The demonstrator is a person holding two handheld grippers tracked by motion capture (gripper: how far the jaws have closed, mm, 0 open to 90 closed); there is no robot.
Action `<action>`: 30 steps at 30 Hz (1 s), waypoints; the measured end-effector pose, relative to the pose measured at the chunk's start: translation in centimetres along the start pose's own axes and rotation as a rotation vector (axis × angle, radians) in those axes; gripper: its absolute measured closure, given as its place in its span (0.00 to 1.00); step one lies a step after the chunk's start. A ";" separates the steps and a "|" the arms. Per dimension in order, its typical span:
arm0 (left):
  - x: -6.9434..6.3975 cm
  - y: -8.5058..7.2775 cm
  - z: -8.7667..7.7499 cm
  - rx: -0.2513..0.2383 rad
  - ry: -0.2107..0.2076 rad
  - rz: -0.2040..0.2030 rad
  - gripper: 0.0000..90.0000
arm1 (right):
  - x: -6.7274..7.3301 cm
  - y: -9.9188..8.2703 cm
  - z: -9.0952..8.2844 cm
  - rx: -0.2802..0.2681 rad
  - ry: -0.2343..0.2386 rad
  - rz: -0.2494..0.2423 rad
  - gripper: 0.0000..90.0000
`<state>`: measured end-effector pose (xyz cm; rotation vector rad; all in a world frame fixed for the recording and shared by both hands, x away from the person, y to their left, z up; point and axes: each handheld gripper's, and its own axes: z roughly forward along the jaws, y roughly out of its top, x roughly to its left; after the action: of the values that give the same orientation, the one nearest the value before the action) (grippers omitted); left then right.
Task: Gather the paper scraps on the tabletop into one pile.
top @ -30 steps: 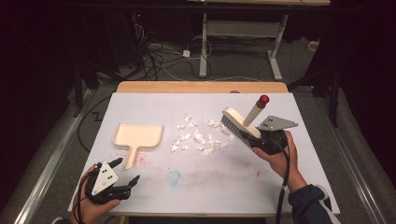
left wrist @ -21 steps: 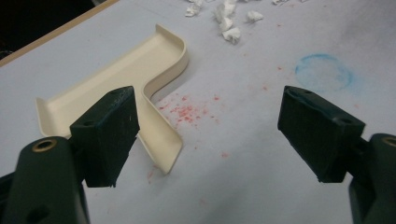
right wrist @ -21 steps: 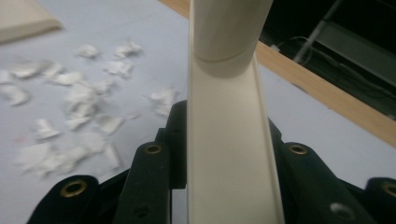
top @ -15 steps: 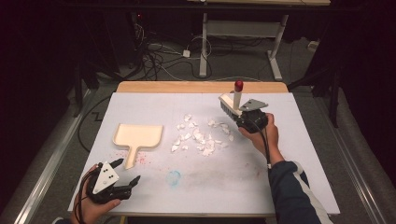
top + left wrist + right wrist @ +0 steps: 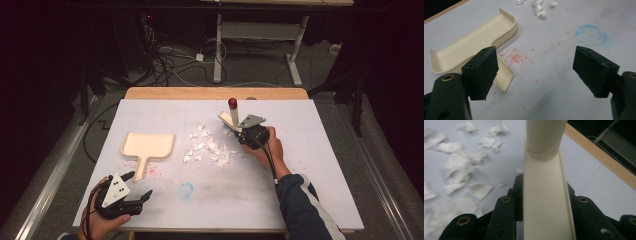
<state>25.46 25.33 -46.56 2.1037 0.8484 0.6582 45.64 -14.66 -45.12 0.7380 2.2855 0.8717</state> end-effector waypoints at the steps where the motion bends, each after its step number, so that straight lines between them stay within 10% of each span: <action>1: -0.1 0.0 0.0 0.001 -0.002 0.000 0.22 | 0.4 -0.2 -0.3 -0.003 0.012 -0.010 0.76; 13: -0.6 0.1 0.1 0.016 0.005 0.006 0.22 | 2.9 -1.3 -4.3 -0.050 0.127 -0.089 0.76; 23: -0.3 0.3 0.1 0.015 0.012 0.004 0.22 | 0.4 0.4 -4.7 -0.086 0.104 -0.040 0.76; 30: 0.2 0.1 0.1 0.011 0.010 -0.006 0.22 | -2.1 2.9 -1.3 -0.095 0.091 0.019 0.76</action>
<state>25.72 25.34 -46.48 2.1087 0.8656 0.6633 47.02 -14.72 -41.54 0.6918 2.3018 1.0346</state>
